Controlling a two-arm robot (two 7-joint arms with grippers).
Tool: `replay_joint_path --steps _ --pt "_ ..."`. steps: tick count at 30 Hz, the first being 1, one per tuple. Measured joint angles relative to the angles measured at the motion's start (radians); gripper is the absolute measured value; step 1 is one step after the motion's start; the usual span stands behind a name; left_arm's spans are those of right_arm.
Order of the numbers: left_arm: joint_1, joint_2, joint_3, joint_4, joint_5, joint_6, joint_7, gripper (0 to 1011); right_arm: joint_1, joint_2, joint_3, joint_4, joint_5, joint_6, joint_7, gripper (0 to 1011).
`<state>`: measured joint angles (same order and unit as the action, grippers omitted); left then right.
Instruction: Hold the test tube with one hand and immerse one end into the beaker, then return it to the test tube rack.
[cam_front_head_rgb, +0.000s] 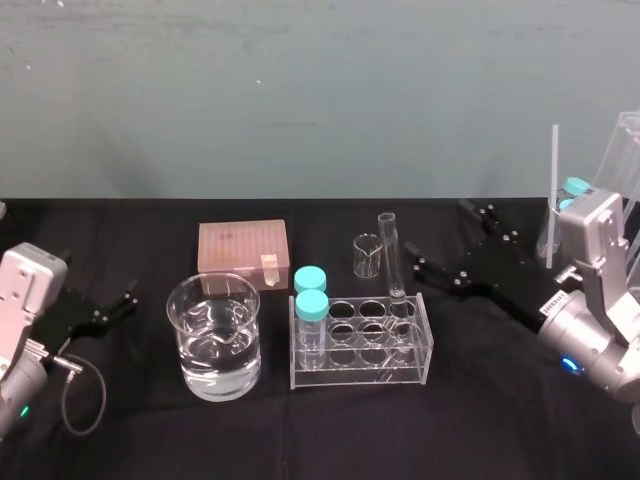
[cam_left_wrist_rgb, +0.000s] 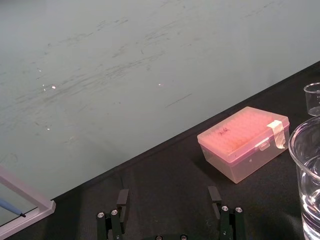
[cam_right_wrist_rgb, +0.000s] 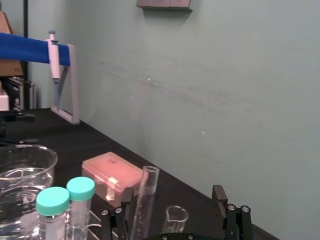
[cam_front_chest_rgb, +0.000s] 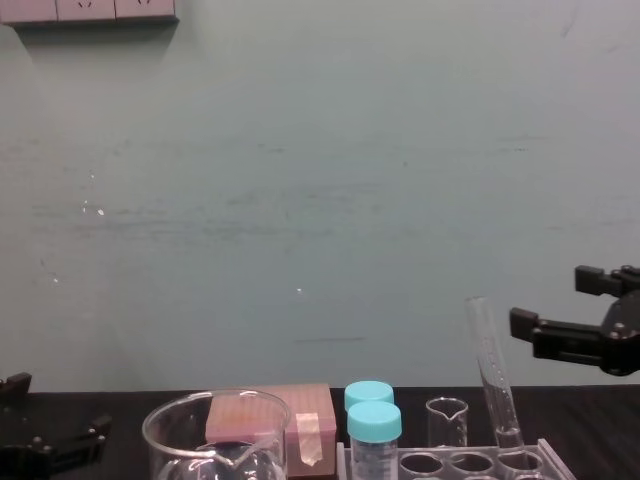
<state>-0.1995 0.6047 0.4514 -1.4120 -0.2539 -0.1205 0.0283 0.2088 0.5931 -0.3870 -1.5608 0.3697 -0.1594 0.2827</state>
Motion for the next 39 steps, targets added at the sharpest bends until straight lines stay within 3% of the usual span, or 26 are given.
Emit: replay_joint_path --steps 17,39 --pt "0.0 0.0 0.0 0.0 0.0 0.0 0.0 1000 0.095 -0.082 -0.029 0.095 -0.016 0.083 0.102 1003" --pt "0.0 0.0 0.0 0.0 0.0 0.0 0.0 1000 0.15 -0.168 -0.023 0.204 -0.069 0.123 0.133 1003"
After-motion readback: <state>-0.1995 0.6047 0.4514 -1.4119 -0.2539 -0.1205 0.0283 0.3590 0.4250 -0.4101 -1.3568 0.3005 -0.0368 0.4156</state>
